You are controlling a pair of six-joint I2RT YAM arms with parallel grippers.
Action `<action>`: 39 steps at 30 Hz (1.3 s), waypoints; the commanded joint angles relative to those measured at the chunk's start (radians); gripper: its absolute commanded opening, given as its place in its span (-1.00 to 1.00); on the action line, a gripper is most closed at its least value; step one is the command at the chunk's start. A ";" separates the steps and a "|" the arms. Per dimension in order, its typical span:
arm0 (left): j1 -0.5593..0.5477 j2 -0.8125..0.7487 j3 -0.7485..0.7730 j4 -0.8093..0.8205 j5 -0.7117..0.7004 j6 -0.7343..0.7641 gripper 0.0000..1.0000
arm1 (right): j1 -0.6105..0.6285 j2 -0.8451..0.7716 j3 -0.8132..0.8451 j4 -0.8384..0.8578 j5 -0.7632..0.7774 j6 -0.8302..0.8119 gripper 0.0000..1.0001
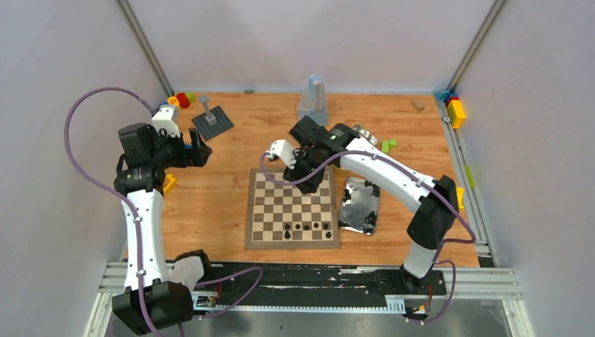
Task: Set up the chess pieces on the board
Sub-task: Pick up the chess piece from the storage box.
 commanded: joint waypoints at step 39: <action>0.008 -0.029 -0.105 0.046 0.264 0.062 1.00 | -0.627 -0.064 -0.623 0.452 -0.241 0.138 -0.31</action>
